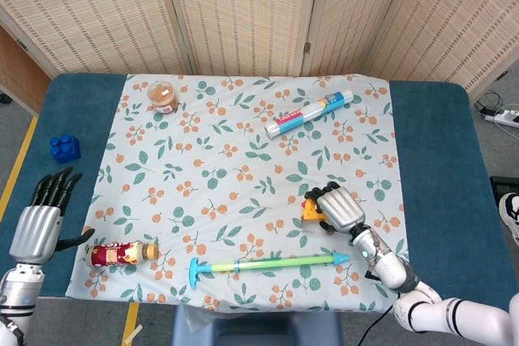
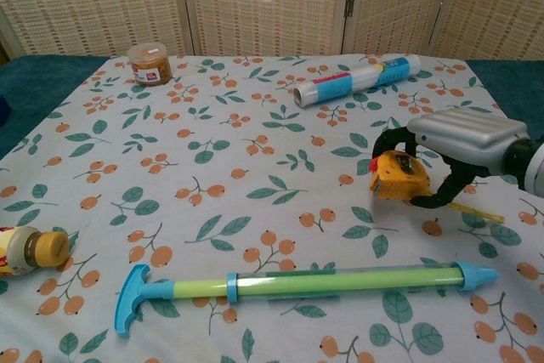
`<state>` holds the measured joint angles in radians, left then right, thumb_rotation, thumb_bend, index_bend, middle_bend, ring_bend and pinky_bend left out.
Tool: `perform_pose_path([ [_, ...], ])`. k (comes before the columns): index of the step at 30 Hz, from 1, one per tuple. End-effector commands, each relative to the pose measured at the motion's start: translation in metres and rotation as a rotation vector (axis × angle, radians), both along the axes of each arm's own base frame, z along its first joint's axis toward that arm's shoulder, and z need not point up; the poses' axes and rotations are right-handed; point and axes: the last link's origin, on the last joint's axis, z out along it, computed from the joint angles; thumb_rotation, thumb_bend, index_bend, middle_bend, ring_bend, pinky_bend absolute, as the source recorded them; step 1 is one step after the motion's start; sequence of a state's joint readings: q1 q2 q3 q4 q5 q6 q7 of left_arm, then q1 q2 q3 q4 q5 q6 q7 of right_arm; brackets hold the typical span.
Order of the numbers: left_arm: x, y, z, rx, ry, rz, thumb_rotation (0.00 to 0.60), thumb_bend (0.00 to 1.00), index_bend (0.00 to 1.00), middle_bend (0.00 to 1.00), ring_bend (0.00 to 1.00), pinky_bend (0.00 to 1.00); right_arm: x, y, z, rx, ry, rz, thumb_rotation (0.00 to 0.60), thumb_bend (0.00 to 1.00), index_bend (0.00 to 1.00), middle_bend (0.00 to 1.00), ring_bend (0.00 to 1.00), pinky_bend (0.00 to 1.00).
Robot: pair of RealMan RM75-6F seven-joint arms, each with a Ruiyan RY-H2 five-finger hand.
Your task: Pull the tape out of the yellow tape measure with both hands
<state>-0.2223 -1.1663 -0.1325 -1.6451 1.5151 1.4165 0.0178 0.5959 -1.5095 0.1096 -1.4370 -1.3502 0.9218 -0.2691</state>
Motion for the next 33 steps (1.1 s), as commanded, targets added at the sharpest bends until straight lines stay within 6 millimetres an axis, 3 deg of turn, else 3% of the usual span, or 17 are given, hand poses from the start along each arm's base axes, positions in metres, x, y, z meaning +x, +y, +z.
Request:
perform_pose_path([
  [1, 0.031, 0.023, -0.010, -0.057, -0.088, -0.071, 0.600, 0.17, 0.05, 0.05, 0.06, 0.00, 0.035, -0.004, 0.002, 0.022, -0.214, -0.016, 0.600, 0.33, 0.55, 0.51, 0.37, 0.23],
  [5, 0.061, 0.041, -0.022, -0.113, -0.179, -0.119, 0.600, 0.17, 0.05, 0.05, 0.06, 0.00, 0.065, -0.008, -0.007, 0.035, -0.389, -0.020, 0.600, 0.33, 0.55, 0.51, 0.37, 0.23],
  [14, 0.112, 0.053, -0.045, -0.196, -0.306, -0.196, 0.600, 0.18, 0.02, 0.05, 0.06, 0.00, 0.110, -0.014, -0.034, 0.034, -0.711, -0.030, 0.600, 0.33, 0.55, 0.51, 0.38, 0.23],
  [24, 0.154, 0.055, -0.066, -0.262, -0.374, -0.265, 0.600, 0.18, 0.01, 0.05, 0.06, 0.00, 0.134, -0.014, -0.065, 0.045, -0.864, -0.022, 0.600, 0.33, 0.55, 0.50, 0.38, 0.23],
  [33, 0.173, 0.058, -0.089, -0.290, -0.365, -0.284, 0.600, 0.18, 0.01, 0.05, 0.06, 0.00, 0.143, -0.012, -0.079, 0.049, -0.901, -0.027, 0.600, 0.33, 0.55, 0.51, 0.38, 0.23],
])
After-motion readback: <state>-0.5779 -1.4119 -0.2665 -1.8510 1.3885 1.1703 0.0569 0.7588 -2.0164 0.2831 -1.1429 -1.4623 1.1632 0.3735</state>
